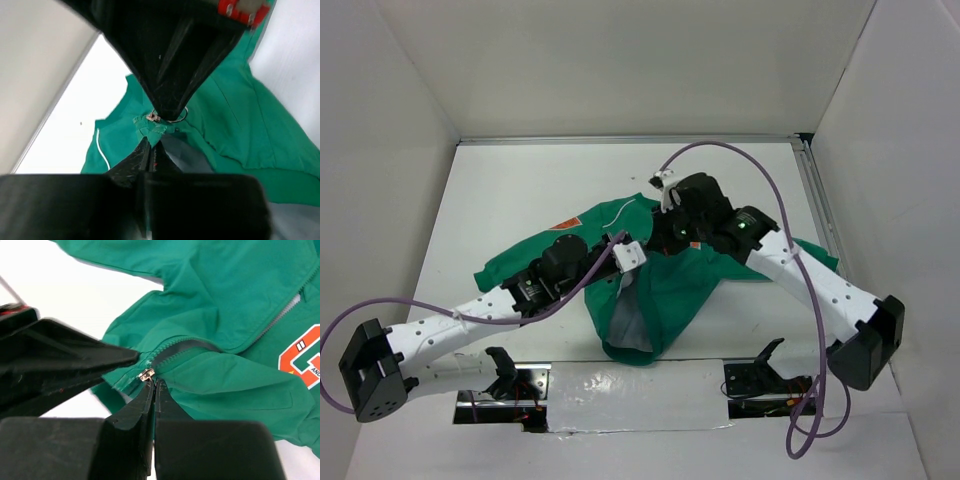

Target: Zip up the jacket

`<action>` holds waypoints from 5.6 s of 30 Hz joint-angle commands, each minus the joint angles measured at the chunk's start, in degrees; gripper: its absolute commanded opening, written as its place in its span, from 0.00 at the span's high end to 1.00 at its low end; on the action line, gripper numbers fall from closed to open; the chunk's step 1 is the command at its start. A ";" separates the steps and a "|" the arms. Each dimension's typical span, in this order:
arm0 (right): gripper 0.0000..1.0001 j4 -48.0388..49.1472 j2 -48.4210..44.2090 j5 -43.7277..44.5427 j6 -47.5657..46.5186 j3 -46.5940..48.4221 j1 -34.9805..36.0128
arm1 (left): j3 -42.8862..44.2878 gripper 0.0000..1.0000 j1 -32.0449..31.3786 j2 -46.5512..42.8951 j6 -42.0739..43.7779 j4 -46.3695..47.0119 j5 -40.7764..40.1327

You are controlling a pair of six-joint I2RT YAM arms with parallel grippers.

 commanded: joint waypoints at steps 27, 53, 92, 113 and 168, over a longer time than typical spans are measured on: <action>1.00 -10.75 -3.60 -19.22 1.44 7.47 -13.28 | 6.12 0.37 -2.11 -0.01 10.34 6.77 4.18; 1.00 -10.58 -1.31 -20.89 1.44 8.09 -12.05 | 6.04 0.66 -2.99 5.26 16.92 12.31 6.65; 1.00 -5.75 4.67 13.17 -4.03 12.66 -5.03 | -3.37 1.00 -2.81 -4.57 6.30 17.23 16.13; 1.00 1.90 22.86 46.25 10.76 7.82 -10.82 | -4.50 1.00 -2.20 -15.48 -1.70 20.12 23.35; 1.00 18.35 -2.63 -35.04 14.98 -16.97 -11.00 | -8.72 0.38 2.64 1.48 -70.19 10.89 -9.09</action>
